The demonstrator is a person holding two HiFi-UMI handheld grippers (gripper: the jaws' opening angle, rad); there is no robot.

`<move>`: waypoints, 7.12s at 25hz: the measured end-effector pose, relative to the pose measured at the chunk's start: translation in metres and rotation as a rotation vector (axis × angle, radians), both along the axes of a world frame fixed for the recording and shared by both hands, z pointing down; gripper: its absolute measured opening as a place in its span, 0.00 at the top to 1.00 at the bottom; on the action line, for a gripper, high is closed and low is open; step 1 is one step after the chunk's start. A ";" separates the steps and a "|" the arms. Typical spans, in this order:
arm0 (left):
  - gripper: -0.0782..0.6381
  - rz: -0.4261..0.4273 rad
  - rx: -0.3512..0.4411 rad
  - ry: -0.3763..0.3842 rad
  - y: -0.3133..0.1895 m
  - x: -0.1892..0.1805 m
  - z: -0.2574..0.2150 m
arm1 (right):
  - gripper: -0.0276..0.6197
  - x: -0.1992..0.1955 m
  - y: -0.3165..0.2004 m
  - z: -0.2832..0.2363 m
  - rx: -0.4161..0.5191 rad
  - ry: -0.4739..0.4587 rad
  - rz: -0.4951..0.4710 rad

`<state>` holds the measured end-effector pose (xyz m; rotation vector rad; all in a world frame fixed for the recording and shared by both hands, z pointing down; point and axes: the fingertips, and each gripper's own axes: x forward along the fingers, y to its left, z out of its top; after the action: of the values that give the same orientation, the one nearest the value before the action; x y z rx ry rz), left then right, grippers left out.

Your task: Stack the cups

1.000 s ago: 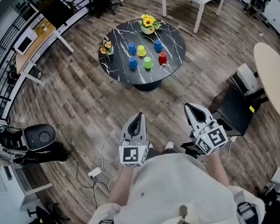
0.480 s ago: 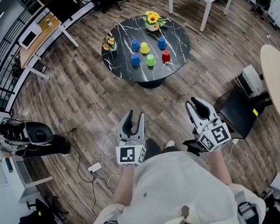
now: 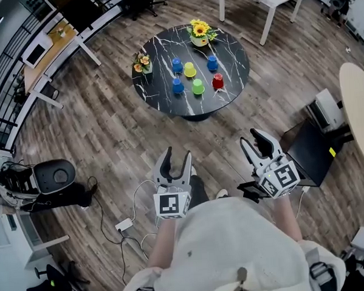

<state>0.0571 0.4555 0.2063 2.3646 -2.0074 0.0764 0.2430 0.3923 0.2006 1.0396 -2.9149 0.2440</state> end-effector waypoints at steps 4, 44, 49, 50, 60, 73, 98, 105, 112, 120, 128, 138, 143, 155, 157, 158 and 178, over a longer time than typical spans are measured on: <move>0.58 0.039 0.005 -0.003 -0.039 -0.025 0.005 | 0.70 -0.030 -0.035 0.003 0.003 0.032 0.011; 0.58 0.080 -0.057 -0.027 -0.315 -0.176 0.037 | 0.67 -0.190 -0.312 0.054 -0.061 0.179 -0.039; 0.58 0.025 -0.078 -0.010 -0.350 -0.158 0.044 | 0.68 -0.186 -0.359 0.063 -0.056 0.188 -0.135; 0.58 0.013 -0.090 0.001 -0.356 -0.154 0.047 | 0.68 -0.185 -0.367 0.064 -0.055 0.190 -0.154; 0.58 -0.013 -0.153 -0.029 -0.408 -0.132 0.082 | 0.68 -0.176 -0.430 0.110 -0.078 0.247 -0.248; 0.58 0.153 -0.305 -0.043 -0.473 -0.147 0.183 | 0.68 -0.214 -0.440 0.242 -0.270 0.384 -0.215; 0.58 0.284 -0.389 -0.003 -0.497 -0.166 0.261 | 0.67 -0.241 -0.440 0.390 -0.446 0.562 -0.090; 0.58 0.265 -0.384 -0.017 -0.496 -0.177 0.264 | 0.67 -0.259 -0.446 0.392 -0.430 0.565 -0.121; 0.58 0.239 -0.402 -0.003 -0.488 -0.182 0.268 | 0.67 -0.274 -0.445 0.393 -0.419 0.559 -0.158; 0.58 0.217 -0.395 -0.023 -0.481 -0.187 0.267 | 0.66 -0.286 -0.442 0.392 -0.408 0.553 -0.192; 0.58 0.232 -0.401 -0.022 -0.481 -0.174 0.266 | 0.64 -0.272 -0.441 0.379 -0.389 0.535 -0.186; 0.58 0.317 -0.358 -0.032 -0.495 -0.121 0.251 | 0.64 -0.208 -0.456 0.350 -0.355 0.531 -0.050; 0.58 0.347 -0.351 -0.029 -0.500 -0.098 0.250 | 0.64 -0.165 -0.469 0.353 -0.371 0.551 0.036; 0.58 0.331 -0.369 -0.023 -0.505 -0.079 0.258 | 0.62 -0.121 -0.485 0.377 -0.434 0.581 0.066; 0.58 0.316 -0.375 -0.021 -0.505 -0.081 0.260 | 0.61 -0.122 -0.485 0.383 -0.439 0.586 0.050; 0.58 0.307 -0.378 -0.019 -0.504 -0.083 0.261 | 0.61 -0.123 -0.486 0.385 -0.439 0.591 0.044; 0.58 0.247 -0.389 -0.020 -0.492 -0.112 0.266 | 0.64 -0.170 -0.477 0.385 -0.408 0.601 -0.059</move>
<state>-0.0546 -0.0367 0.4722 2.3387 -1.5231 0.4545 0.0725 -0.0843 0.5855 0.7861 -2.2291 0.4165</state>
